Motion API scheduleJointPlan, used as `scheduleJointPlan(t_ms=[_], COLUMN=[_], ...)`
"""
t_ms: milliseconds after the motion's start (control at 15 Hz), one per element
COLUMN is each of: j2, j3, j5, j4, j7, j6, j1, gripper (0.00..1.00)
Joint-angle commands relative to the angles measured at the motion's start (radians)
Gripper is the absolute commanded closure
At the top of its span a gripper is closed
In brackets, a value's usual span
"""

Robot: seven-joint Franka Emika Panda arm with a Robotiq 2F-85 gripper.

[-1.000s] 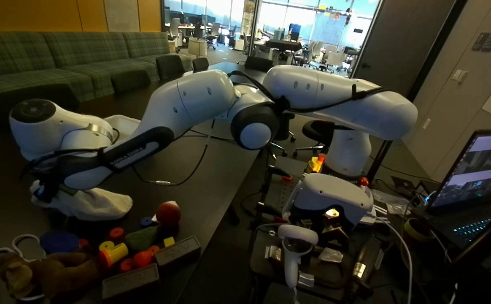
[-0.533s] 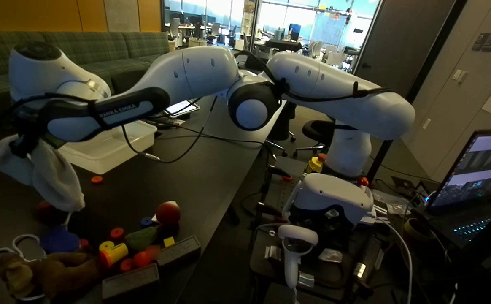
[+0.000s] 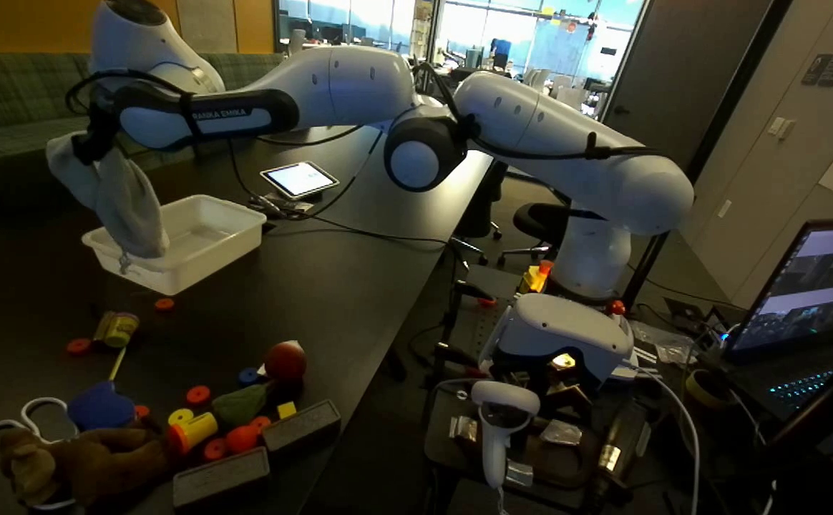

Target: Use the towel to push all the objects on the table to the left

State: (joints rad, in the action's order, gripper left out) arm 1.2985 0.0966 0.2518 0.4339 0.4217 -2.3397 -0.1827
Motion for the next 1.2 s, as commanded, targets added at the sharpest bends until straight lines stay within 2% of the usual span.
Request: scheduleJointPlan(t_ms=[0,133,333,400,467,533,667,733,867,1133], j2=[-0.009,0.009,0.027,0.062,0.069,0.029,0.034,0.011,-0.023,-0.110], j3=[0.079,0.115,0.151,0.148,0.153,0.153,0.142,0.140,0.101,0.017], j5=[-0.024,-0.016,-0.007,-0.013,-0.012,-0.013,-0.022,-0.022,-0.048,-0.123], j4=[0.000,0.003,0.017,-0.049,-0.054,0.012,-0.018,0.018,0.026,0.053], j7=[0.093,0.139,0.164,0.142,0.143,0.134,0.103,0.088,-0.016,-0.271], j6=[-0.008,-0.007,0.006,0.047,0.055,0.040,0.066,0.057,0.123,0.302], j1=[0.031,0.047,0.063,0.083,0.087,0.089,0.108,0.111,0.133,0.191], gripper=[0.73,0.66,0.46,0.38,0.33,0.25,0.14,0.06,0.00,0.00])
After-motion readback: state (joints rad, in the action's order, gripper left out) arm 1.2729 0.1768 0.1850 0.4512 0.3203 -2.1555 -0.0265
